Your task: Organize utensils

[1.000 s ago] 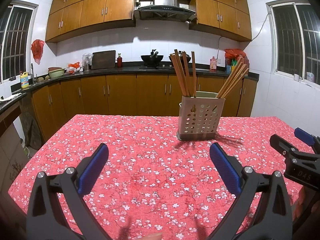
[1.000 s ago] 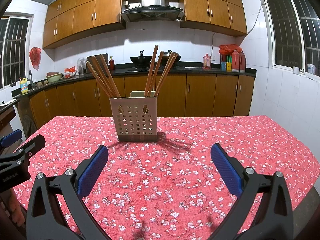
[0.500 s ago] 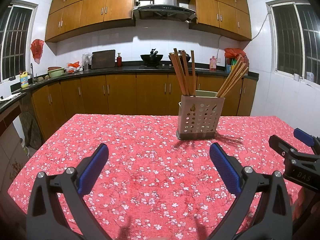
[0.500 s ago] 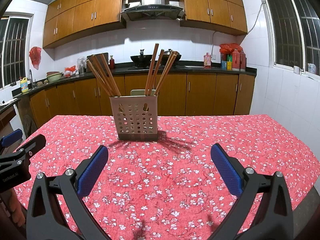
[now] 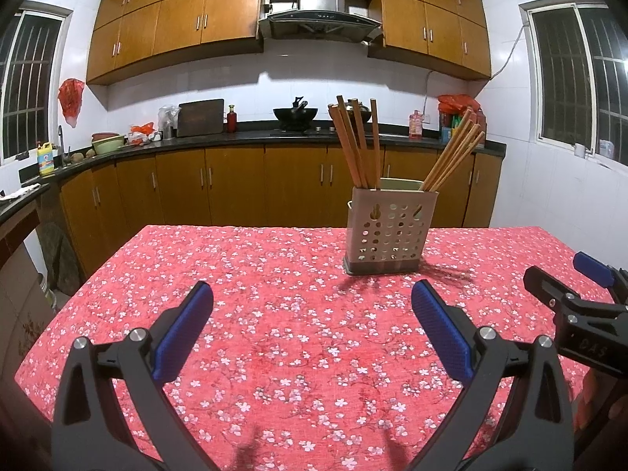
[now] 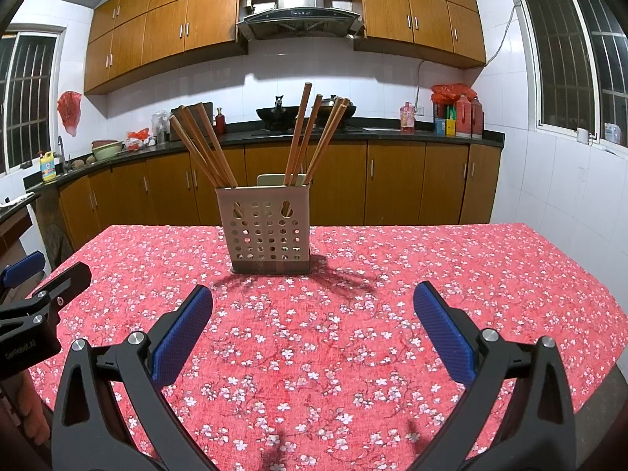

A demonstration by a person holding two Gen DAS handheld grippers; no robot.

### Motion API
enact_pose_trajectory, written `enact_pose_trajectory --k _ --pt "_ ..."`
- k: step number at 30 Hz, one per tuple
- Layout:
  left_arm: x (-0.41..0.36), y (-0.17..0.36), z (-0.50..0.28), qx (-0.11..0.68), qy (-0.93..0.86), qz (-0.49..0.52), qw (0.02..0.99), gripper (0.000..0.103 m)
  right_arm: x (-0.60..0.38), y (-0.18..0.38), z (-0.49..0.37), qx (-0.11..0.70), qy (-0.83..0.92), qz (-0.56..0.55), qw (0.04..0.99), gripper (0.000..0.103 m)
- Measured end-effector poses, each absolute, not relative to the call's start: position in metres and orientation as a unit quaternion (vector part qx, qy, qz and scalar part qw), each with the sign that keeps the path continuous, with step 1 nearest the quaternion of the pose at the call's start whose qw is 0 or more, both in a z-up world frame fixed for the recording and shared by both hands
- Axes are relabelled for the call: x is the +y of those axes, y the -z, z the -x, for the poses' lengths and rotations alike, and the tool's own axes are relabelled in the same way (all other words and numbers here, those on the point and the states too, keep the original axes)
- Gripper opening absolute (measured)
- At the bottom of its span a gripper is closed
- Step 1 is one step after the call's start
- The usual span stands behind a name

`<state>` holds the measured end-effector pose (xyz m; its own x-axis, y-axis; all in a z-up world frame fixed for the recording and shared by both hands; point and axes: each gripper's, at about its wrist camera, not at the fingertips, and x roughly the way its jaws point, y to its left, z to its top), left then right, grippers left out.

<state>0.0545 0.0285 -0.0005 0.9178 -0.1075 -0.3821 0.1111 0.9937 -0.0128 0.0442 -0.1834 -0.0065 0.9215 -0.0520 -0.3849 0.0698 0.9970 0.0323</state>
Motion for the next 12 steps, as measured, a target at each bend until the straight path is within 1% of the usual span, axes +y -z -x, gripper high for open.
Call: enact_pose_trajectory --k 12 --pt "0.0324 0.0009 -0.0577 0.202 0.055 -0.001 0.978 0.099 -0.1833 0.0060 -0.0444 0.196 0.031 -0.023 0.980 0.101"
